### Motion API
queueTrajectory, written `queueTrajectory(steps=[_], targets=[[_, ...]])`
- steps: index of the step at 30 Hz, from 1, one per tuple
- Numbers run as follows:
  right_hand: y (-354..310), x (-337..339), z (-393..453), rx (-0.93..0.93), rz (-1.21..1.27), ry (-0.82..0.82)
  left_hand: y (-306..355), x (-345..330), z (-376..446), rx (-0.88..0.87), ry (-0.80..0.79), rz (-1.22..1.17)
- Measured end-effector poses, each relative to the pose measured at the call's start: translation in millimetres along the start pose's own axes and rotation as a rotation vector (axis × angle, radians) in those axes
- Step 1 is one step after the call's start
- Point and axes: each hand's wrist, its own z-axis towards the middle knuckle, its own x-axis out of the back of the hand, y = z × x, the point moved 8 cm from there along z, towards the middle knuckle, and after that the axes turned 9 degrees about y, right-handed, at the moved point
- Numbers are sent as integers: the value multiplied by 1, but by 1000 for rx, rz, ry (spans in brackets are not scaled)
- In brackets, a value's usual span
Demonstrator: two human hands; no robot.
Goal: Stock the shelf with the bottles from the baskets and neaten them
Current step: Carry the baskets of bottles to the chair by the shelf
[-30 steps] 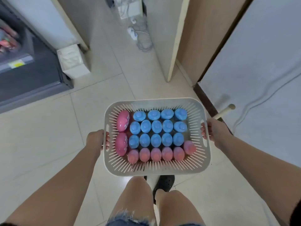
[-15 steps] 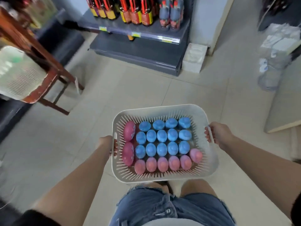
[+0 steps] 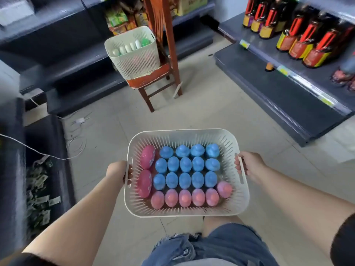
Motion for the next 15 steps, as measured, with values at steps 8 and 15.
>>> queueTrajectory(steps=[8, 15], targets=[[-115, -100, 68, 74, -228, -135, 30, 9, 35, 184, 132, -172], [-186, -173, 116, 90, -355, -137, 62, -9, 89, 305, 121, -234]])
